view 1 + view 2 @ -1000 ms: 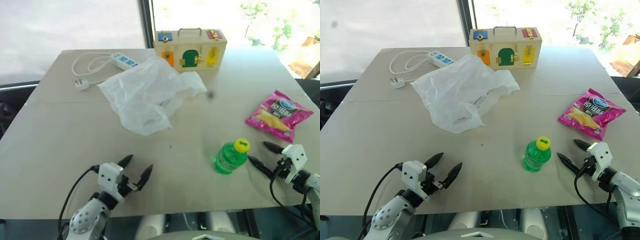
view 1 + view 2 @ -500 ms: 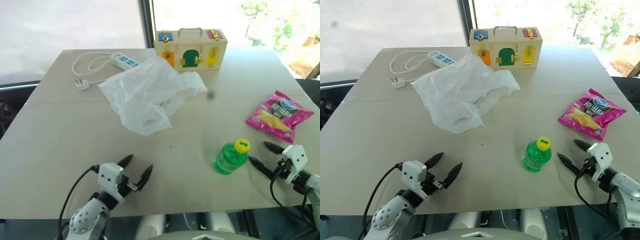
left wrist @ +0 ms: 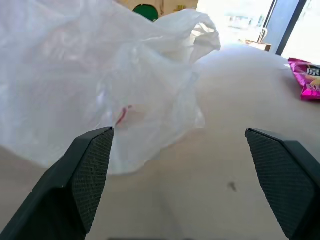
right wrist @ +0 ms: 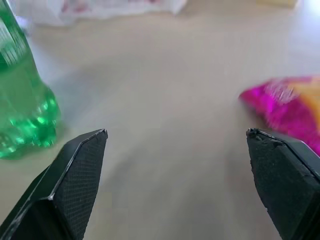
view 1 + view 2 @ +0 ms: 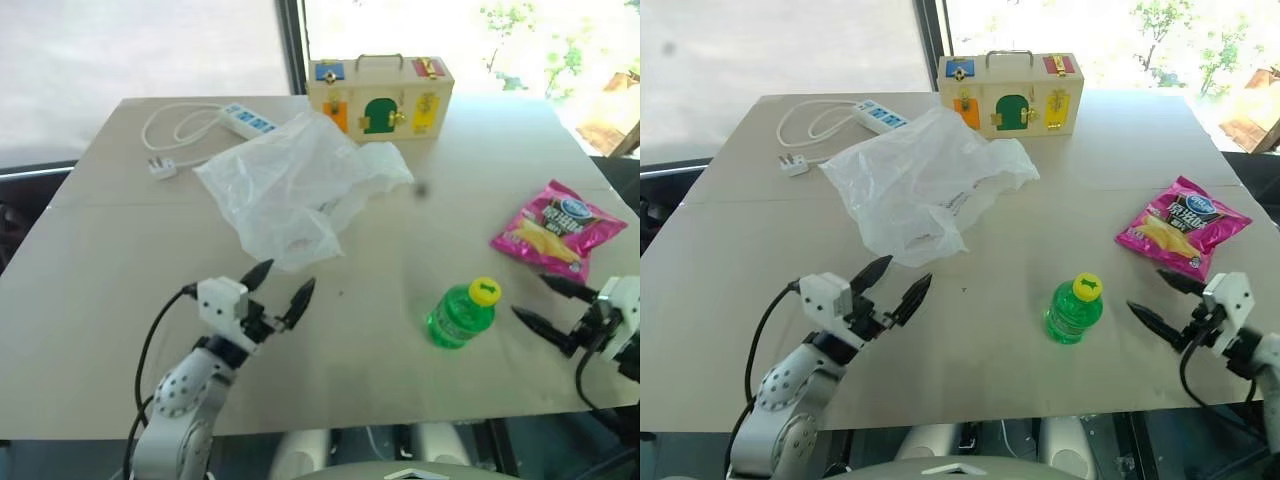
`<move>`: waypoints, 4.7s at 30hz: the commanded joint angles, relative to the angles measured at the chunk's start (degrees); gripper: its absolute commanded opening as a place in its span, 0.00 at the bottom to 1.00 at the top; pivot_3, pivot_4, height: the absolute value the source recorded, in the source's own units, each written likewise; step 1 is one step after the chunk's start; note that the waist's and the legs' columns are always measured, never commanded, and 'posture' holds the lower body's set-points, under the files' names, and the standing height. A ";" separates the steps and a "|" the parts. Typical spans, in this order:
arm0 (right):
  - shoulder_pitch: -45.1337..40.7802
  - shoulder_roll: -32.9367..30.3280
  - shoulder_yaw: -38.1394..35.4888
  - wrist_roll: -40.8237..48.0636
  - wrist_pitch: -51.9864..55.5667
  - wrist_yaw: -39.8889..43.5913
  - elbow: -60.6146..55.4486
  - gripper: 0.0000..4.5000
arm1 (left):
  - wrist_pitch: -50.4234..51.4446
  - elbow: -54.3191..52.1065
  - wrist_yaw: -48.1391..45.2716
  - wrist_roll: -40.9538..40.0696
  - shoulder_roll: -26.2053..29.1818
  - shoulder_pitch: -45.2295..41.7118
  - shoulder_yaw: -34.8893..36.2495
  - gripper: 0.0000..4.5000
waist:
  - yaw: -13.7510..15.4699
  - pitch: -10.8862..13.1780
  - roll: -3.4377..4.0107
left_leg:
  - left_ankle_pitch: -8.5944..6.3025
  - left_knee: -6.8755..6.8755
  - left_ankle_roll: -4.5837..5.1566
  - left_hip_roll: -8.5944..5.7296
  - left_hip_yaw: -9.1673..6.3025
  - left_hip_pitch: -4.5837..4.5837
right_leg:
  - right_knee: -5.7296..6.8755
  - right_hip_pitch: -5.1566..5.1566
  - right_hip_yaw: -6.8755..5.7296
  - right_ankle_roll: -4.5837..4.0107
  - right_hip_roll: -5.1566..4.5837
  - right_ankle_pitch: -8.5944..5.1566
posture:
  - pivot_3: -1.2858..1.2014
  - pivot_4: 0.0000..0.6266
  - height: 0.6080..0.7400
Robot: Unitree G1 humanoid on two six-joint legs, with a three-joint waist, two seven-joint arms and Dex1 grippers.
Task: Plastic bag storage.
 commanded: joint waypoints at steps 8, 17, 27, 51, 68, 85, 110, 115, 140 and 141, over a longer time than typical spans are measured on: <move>-13.63 -3.71 3.19 6.15 10.59 9.46 0.78 1.00 | 18.52 -4.55 15.17 2.78 -5.13 -14.51 -2.41 0.99 | -0.21 0.17 -0.27 | 0.01 0.14 0.00 -0.01 0.07 0.02 | 0.13 0.00 -0.02 0.25 0.12 0.15 | 0.52 0.24 1.00; -25.03 -2.53 7.99 2.94 11.12 14.16 10.46 1.00 | 25.77 -6.67 21.46 10.31 -4.31 -17.00 -4.50 0.99 | 0.10 0.26 -0.38 | 0.00 0.25 0.00 -0.02 0.02 -0.07 | 0.19 -0.01 0.03 0.24 0.13 0.16 | 0.52 0.24 1.00; -27.16 -0.56 9.03 1.17 10.76 14.54 11.86 1.00 | 21.42 -4.07 19.15 19.86 -0.80 -17.29 -13.22 0.99 | 0.08 0.26 -0.37 | 0.00 0.26 0.00 -0.03 0.03 -0.05 | 0.20 -0.02 0.05 0.20 -0.01 0.17 | 0.52 0.24 1.00; -25.90 -1.48 6.21 1.32 10.54 13.79 11.43 1.00 | 15.65 7.31 9.78 19.61 -4.48 -22.97 -14.20 0.60 | -0.02 0.25 -0.35 | -0.01 0.18 0.01 -0.09 0.02 -0.12 | 0.20 -0.09 0.00 0.22 -0.21 0.18 | 0.52 0.24 1.00; -18.90 -7.71 9.38 -1.33 17.46 14.42 3.90 1.00 | 6.45 -2.41 1.64 7.54 -4.22 -12.23 -5.98 0.01 | -0.04 0.25 -0.32 | -0.04 0.12 0.04 -0.10 -0.02 -0.18 | 0.13 -0.13 -0.04 0.18 -0.36 0.16 | 0.52 0.24 1.00; -11.94 -9.06 13.00 0.89 20.99 15.88 -12.70 1.00 | 1.21 -3.80 -7.23 -3.22 -1.88 -4.70 -2.70 0.01 | 0.04 0.27 -0.30 | -0.03 0.16 0.05 -0.07 -0.01 -0.13 | 0.16 -0.09 -0.11 -0.01 -0.25 0.03 | 0.52 0.24 1.00; -16.50 0.61 16.84 2.18 26.41 -0.78 -23.36 0.69 | 2.15 -6.96 -8.10 -9.44 -1.33 -4.01 -2.96 0.00 | -0.11 0.33 -0.40 | -0.03 0.39 0.05 -0.03 -0.04 -0.16 | 0.18 -0.04 -0.11 0.02 -0.04 0.02 | 0.52 0.24 1.00; -25.86 8.14 20.17 -2.26 21.31 -5.21 -20.21 0.69 | 4.72 -10.39 -9.80 -18.58 -0.36 -3.55 -1.66 0.00 | -0.21 0.42 -0.35 | -0.03 0.43 0.04 0.02 -0.03 -0.19 | 0.21 -0.08 -0.08 0.01 0.01 0.02 | 0.52 0.24 1.00; -56.14 28.04 30.95 -37.32 -38.61 -20.45 37.37 0.69 | 10.83 -15.85 -3.50 -39.97 3.45 -6.07 2.38 0.00 | -0.88 0.58 -0.28 | 0.15 0.48 -0.26 -0.05 -0.02 -0.16 | 0.31 -0.08 -0.13 0.19 0.29 0.17 | 0.52 0.24 1.00; -56.87 27.16 31.92 -40.46 -39.76 -22.69 40.17 0.69 | 10.83 -15.85 -3.36 -40.37 3.52 -6.32 2.54 0.00 | -0.87 0.58 -0.28 | 0.15 0.48 -0.27 -0.06 -0.02 -0.14 | 0.31 -0.08 -0.13 0.19 0.29 0.17 | 0.52 0.24 1.00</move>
